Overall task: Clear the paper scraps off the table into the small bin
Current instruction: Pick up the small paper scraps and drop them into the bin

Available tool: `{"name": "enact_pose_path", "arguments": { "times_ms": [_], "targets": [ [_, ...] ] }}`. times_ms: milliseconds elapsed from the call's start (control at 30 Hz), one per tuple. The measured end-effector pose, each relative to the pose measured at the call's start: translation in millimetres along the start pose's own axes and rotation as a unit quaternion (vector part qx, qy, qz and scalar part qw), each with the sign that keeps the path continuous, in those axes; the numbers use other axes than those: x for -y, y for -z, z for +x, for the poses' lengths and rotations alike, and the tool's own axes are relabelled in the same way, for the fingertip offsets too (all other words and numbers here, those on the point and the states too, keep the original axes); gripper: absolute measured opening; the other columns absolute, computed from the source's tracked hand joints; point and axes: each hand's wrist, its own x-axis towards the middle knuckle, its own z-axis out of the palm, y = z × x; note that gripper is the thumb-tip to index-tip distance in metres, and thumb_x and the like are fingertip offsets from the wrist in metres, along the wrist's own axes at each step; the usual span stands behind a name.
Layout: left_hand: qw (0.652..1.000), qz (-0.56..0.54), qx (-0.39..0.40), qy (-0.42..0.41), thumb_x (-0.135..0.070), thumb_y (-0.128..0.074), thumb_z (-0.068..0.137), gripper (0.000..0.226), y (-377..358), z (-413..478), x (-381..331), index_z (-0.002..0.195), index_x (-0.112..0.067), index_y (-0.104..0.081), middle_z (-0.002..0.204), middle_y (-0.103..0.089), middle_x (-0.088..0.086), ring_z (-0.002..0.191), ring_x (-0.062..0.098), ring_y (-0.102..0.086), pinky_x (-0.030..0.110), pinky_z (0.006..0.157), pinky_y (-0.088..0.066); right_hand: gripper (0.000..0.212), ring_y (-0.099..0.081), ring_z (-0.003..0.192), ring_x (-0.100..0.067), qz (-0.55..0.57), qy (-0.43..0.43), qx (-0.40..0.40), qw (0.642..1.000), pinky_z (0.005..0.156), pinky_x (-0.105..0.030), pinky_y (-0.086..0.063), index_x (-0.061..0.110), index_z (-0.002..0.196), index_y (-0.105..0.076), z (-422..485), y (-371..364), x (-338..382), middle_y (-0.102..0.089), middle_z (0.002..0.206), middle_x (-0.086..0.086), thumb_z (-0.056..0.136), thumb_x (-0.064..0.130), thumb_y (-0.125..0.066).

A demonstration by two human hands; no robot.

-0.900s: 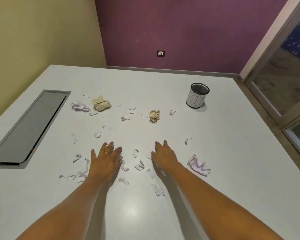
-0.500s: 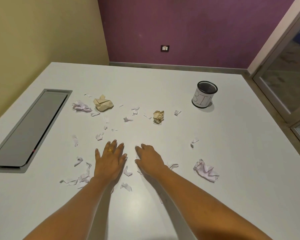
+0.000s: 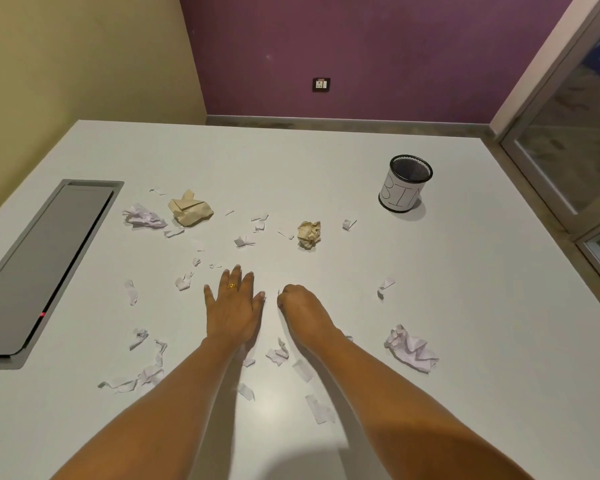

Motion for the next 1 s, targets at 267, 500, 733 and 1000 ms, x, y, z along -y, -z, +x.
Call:
{"name": "enact_pose_path", "arguments": {
  "times_ms": [267,500,733,1000],
  "targets": [
    [1.0,-0.002,-0.009,-0.017,-0.045,-0.028,0.097,0.057,-11,19,-32,0.146,-0.016,-0.018,0.158,-0.012,0.006,0.146,0.023,-0.007,0.048,0.117,-0.012,0.029,-0.06,0.101,-0.024,0.045,-0.072,-0.075,0.994,0.081,-0.021,-0.04,-0.001,0.103,-0.068,21,54,-78,-0.064,0.108,-0.016,0.088,-0.004,-0.043],
    [0.998,-0.034,-0.044,0.034,-0.045,-0.03,0.096,0.059,-25,34,-52,0.144,-0.013,-0.02,0.158,-0.012,0.008,0.146,0.025,-0.005,0.05,0.117,-0.01,0.03,-0.061,0.108,-0.029,0.097,-0.183,-0.26,0.943,0.092,-0.03,-0.042,-0.001,0.106,-0.069,56,139,-138,-0.069,0.114,-0.016,0.087,-0.006,-0.047],
    [0.998,-0.012,-0.063,0.029,-0.045,-0.03,0.095,0.061,-31,42,-55,0.145,-0.011,-0.021,0.157,-0.013,0.01,0.146,0.027,-0.005,0.056,0.115,-0.006,0.026,-0.058,0.109,-0.033,0.147,-0.243,-0.287,0.915,0.093,-0.033,-0.044,-0.003,0.105,-0.067,86,185,-171,-0.065,0.113,-0.021,0.091,0.0,-0.045],
    [0.997,-0.005,-0.073,0.036,-0.048,-0.019,0.091,0.063,-33,44,-57,0.142,-0.011,-0.027,0.156,-0.019,0.012,0.145,0.029,-0.009,0.061,0.113,-0.008,0.026,-0.063,0.105,-0.034,0.183,-0.316,-0.351,0.862,0.092,-0.034,-0.053,-0.008,0.101,-0.068,117,184,-202,-0.067,0.113,-0.022,0.088,-0.01,-0.046]
  ]
}}
